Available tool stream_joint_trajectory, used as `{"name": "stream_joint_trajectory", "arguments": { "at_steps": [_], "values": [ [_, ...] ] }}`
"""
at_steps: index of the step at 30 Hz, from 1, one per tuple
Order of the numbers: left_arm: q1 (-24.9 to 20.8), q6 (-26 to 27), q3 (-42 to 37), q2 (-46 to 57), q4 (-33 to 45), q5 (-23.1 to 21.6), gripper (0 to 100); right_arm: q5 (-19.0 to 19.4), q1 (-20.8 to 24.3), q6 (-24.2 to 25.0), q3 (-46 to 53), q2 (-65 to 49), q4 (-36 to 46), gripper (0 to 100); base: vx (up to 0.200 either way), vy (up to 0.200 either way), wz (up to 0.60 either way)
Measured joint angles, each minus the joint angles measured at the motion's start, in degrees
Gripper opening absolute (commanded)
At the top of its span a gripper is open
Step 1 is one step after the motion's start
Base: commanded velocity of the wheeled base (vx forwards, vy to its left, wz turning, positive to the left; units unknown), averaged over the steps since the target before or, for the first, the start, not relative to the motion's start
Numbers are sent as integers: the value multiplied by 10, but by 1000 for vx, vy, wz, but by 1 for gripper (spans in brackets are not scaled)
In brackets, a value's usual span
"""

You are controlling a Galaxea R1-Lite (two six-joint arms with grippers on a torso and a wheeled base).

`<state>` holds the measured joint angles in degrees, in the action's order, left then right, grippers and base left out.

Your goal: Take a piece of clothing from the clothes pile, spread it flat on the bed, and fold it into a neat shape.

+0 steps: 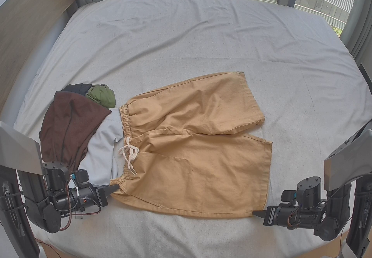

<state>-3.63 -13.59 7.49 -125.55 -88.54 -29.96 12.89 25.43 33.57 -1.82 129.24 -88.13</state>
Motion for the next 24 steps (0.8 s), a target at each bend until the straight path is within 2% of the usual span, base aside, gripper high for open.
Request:
{"name": "stream_joint_trajectory", "arguments": {
  "at_steps": [7, 24],
  "values": [
    [5, -1, 8, 9, 0, 2, 0, 0, -5, -4, 7, -29, 6, 0, 0, 0, 0],
    [9, -5, -11, 53, 1, 21, 0, -1, -6, -33, 8, -152, 160, 0, 0, 0, 0]
  ]
}}
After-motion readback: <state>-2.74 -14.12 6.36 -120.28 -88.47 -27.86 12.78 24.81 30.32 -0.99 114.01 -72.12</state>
